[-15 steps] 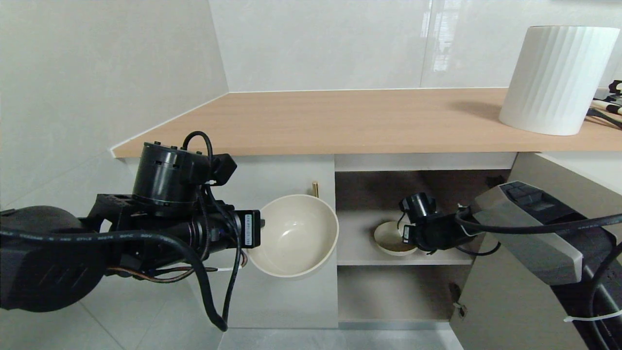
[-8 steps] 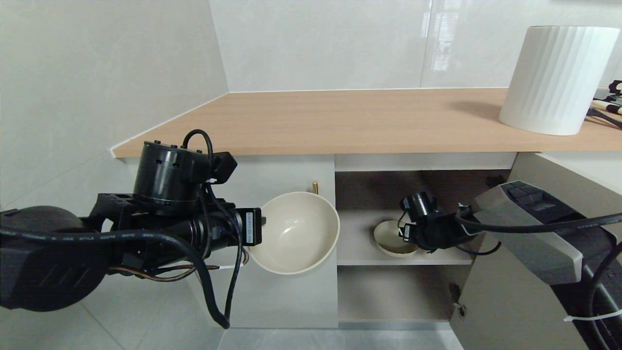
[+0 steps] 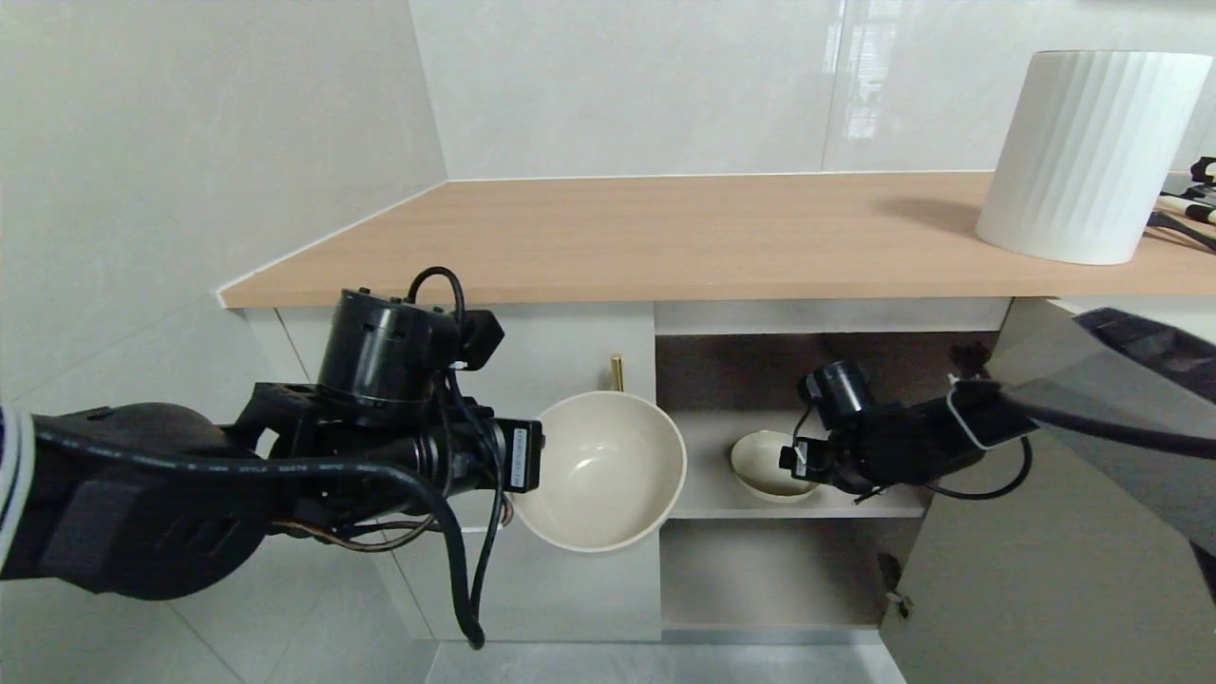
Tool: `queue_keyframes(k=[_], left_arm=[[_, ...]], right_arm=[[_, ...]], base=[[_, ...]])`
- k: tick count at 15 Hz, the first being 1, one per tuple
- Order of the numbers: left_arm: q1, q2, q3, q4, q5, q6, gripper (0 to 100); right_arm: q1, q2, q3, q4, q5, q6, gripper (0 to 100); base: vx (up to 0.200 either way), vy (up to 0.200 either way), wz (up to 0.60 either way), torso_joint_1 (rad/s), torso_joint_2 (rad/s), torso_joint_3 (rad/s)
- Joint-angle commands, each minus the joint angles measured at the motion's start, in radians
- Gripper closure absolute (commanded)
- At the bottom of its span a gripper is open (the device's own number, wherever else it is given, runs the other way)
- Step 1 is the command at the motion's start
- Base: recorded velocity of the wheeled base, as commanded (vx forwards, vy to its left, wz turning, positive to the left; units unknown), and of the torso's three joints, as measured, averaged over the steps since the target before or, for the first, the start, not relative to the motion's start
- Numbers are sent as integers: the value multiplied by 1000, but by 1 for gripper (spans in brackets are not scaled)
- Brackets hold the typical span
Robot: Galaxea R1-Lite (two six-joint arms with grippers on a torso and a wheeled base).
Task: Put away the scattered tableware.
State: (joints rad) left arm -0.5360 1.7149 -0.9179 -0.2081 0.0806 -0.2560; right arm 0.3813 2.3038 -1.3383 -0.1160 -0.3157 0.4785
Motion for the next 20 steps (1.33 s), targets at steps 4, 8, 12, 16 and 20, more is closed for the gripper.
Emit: queue_keyframes(k=[4, 8, 12, 16, 20], left_arm=[[-64, 117, 1, -13, 37, 18, 100], [-125, 181, -9, -27, 50, 76, 100], [-141, 204, -9, -59, 56, 76, 100], [-167, 204, -1, -91, 103, 72, 100], [-168, 195, 5, -96, 105, 72, 100]], right_arm=[[105, -503, 268, 33, 261, -72, 0], [238, -593, 274, 171, 323, -72, 0], [272, -532, 274, 194, 322, -72, 0], [301, -468, 272, 191, 316, -70, 0], [311, -412, 266, 185, 313, -63, 0]], base=[[0, 0, 0, 0, 0, 0], [0, 0, 0, 0, 0, 0], [0, 0, 0, 0, 0, 0], [0, 0, 0, 0, 0, 0], [0, 0, 0, 0, 0, 0]])
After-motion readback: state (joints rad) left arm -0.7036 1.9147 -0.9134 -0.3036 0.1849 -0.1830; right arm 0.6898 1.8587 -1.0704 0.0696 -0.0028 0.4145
